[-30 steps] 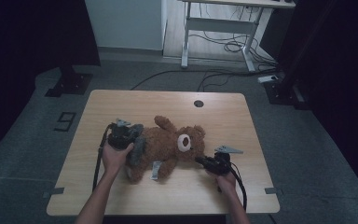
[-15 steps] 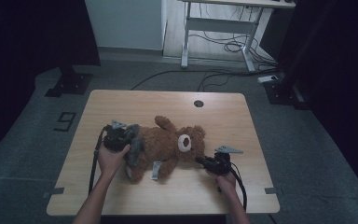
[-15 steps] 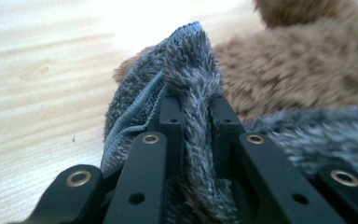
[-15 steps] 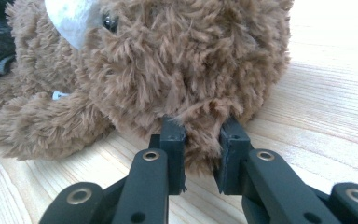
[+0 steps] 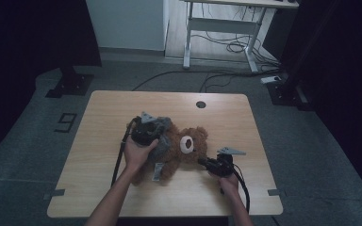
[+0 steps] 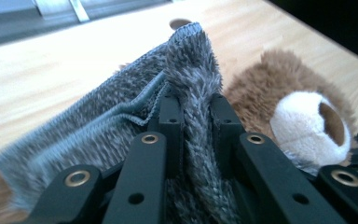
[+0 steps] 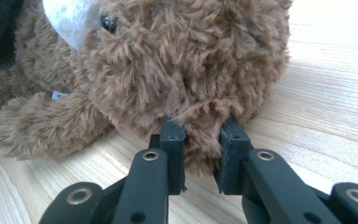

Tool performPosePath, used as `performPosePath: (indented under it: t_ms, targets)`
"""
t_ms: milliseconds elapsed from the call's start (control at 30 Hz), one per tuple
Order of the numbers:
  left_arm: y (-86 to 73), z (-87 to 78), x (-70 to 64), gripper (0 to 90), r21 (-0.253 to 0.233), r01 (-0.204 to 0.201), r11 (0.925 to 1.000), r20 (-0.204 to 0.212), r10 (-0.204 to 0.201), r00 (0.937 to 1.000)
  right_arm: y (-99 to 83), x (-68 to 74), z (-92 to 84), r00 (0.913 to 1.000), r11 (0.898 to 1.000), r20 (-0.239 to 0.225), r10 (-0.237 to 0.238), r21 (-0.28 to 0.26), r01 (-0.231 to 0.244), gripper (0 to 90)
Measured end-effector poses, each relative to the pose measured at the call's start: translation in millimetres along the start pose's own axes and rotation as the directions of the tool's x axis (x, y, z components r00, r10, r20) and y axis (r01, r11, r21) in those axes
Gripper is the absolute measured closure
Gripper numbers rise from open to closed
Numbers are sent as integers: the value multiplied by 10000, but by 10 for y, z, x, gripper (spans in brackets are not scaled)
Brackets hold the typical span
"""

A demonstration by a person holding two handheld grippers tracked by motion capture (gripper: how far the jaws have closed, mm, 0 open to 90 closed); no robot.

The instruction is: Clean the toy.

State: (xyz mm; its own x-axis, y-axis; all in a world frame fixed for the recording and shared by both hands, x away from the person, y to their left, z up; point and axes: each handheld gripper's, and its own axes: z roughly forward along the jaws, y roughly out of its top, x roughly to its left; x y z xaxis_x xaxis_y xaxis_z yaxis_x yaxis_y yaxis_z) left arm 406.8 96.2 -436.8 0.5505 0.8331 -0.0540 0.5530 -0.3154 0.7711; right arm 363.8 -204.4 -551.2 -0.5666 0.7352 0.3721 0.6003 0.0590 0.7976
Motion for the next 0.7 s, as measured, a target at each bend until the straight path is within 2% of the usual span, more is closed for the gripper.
performPosePath:
  t_ms: [33, 133, 333, 467, 567, 633, 700]
  targets:
    - [-43, 84, -2, 777, 169, -7, 9999, -29, 7, 10000, 0, 0, 1, 10000, 10000, -3, 10, -14, -10, 761]
    - [-150, 151, 28, 777, -57, 252, 9997, 11, -252, 9997, 2, 0, -6, 10000, 10000, -5, 47, -7, -47, 760]
    - [-193, 101, 22, 782, 29, 96, 9999, 75, -96, 9999, 2, -2, -4, 10000, 10000, -23, -5, 34, 5, 761]
    - [-277, 86, 15, 785, -57, 168, 9998, 207, -167, 9996, -1, 2, -7, 9999, 9999, 57, -108, 120, 107, 747]
    - [-335, 62, 24, 786, -199, 352, 9992, 378, -344, 9987, -3, -3, -18, 9992, 9992, 62, -396, 108, 396, 651]
    - [-369, 49, 34, 789, -291, 530, 9982, 520, -515, 9973, 0, 1, -36, 9983, 9986, 241, -536, 41, 535, 543]
    - [-405, 38, 34, 790, -346, 558, 9978, 616, -536, 9967, 5, 9, -60, 9977, 9984, 415, -540, -159, 547, 476]
